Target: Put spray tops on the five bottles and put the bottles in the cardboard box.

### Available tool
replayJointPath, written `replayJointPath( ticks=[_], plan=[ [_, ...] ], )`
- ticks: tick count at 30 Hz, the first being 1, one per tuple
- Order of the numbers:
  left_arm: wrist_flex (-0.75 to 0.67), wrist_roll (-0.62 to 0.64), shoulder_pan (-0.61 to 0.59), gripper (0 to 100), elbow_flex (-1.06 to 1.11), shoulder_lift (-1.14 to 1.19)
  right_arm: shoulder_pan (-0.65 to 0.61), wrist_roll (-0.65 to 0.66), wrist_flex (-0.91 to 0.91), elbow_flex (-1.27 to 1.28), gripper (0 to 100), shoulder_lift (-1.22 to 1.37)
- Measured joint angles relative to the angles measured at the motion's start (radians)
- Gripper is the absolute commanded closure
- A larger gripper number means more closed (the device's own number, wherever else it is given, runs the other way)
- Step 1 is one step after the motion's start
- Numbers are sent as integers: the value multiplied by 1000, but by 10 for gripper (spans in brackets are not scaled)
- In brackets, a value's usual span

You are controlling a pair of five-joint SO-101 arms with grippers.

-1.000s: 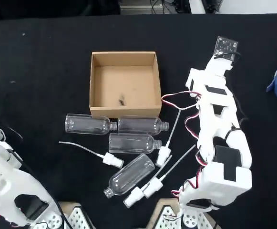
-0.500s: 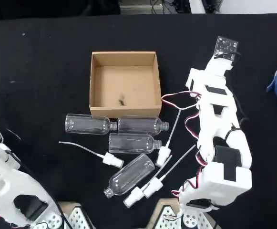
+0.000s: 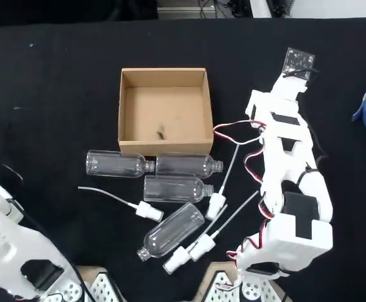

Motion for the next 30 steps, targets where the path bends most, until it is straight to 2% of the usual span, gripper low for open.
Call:
replayJointPath(
  ticks=[5, 8, 14, 18, 20, 23, 30],
  plan=[
    [186, 0, 0, 808, 0, -77, 0, 0, 0, 0, 986, 0],
    [250, 0, 0, 812, 0, -104, 0, 0, 0, 0, 986, 0],
    [262, 0, 0, 821, 0, -110, 0, 0, 0, 0, 986, 0],
    [262, 0, 3, 980, 3, -110, 0, 0, 0, 0, 986, 0],
    [262, 0, 14, 947, 28, -110, 0, 0, 0, 0, 986, 0],
    [262, -2, 34, 974, 54, -126, 0, 0, 0, 0, 986, 0],
    [262, -2, 46, 971, 55, -133, 0, 0, 0, 0, 986, 0]
  ],
)
